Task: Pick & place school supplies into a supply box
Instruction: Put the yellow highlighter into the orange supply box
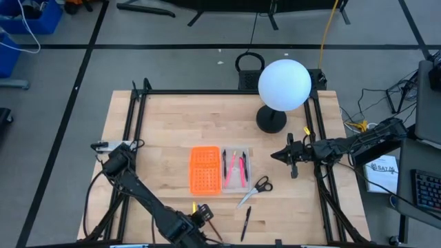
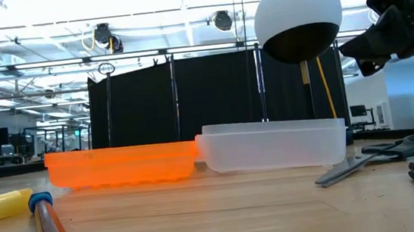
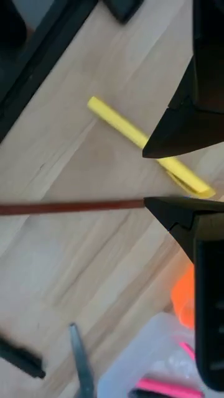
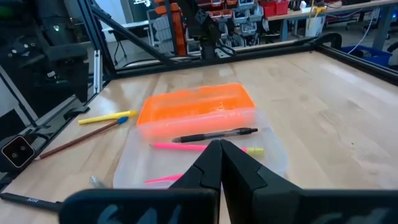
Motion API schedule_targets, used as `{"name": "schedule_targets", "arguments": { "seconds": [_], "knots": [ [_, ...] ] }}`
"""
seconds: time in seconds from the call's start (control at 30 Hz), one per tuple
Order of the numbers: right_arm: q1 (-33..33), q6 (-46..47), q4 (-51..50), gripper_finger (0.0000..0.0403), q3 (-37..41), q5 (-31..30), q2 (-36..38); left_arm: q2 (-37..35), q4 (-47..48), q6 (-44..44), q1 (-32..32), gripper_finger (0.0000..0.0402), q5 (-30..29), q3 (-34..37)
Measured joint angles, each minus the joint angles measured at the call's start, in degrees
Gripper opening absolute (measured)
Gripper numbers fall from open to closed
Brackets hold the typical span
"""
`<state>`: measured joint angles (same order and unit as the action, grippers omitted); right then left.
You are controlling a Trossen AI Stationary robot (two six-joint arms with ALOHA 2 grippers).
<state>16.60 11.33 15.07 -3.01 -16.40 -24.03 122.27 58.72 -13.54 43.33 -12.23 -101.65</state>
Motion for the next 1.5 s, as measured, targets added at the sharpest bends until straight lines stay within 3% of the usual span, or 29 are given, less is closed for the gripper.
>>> {"name": "schedule_targets", "arguments": {
  "seconds": [0.83,1.23,1.33,1.5],
  "knots": [
    [-0.02,0.0,0.07,0.0,0.0,-3.01,-0.12,0.01,-9.1,-12.42,-0.47,0.0118,4.42,12.47],
    [-0.02,0.0,0.05,0.0,0.0,-3.32,-0.53,-0.48,-16.23,-15.69,-2.31,0.0116,10.05,16.96],
    [-0.02,0.0,0.04,0.0,0.0,-3.3,-0.9,-0.47,-17.0,-14.02,-2.77,0.0098,10.87,17.52],
    [-0.02,0.02,0.01,0.0,0.01,-3.08,-2.04,-0.39,-17.47,-11.23,-3.08,0.0025,11.24,17.51]
  ]
}}
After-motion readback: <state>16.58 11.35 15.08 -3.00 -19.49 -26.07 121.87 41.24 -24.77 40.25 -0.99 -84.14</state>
